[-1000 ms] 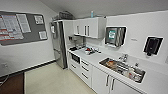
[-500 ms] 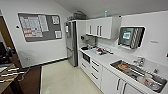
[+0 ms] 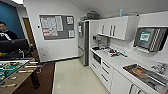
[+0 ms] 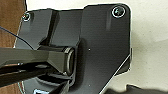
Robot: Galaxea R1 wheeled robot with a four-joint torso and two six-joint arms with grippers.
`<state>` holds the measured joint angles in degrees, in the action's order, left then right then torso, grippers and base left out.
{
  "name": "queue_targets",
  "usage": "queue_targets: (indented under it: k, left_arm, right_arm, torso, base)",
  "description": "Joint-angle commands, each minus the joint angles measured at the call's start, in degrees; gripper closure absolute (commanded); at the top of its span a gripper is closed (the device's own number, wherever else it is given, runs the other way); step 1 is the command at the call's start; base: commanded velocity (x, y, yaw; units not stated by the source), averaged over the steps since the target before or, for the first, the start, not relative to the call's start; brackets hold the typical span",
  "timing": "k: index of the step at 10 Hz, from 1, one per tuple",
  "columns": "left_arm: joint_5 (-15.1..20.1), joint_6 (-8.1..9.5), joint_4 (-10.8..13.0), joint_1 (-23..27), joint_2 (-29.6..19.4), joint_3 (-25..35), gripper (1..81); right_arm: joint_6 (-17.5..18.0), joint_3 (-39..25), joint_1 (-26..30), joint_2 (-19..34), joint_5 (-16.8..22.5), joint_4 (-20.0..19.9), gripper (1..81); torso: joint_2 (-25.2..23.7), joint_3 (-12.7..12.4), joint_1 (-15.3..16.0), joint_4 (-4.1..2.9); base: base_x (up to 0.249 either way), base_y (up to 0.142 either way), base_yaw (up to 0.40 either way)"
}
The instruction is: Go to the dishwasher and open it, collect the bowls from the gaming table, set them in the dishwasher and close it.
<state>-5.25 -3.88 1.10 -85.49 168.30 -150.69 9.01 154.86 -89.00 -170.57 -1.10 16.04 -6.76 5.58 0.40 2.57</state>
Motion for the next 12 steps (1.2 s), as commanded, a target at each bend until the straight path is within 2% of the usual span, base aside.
queue_targets:
  k: [1,5,12]
  left_arm:
    - [1.56,-0.17,0.83,1.95,-3.32,3.03,1.0]
    - [1.47,-0.17,0.84,1.95,-3.24,2.94,1.0]
    - [1.47,-0.17,0.92,1.86,-2.97,2.68,1.0]
  right_arm:
    - [-0.22,-8.54,2.20,5.04,2.33,0.48,1.0]
    - [-0.22,-3.35,2.38,2.40,2.33,0.48,1.0]
    - [-0.22,-3.08,3.17,1.62,2.42,0.05,1.0]
  torso:
    - [0.00,0.00,0.00,0.00]
    - [0.00,0.00,0.00,0.00]
    - [0.00,0.00,0.00,0.00]
  base:
    - [0.000,0.000,0.365]
    - [0.000,0.000,0.364]
    - [0.000,0.000,0.365]
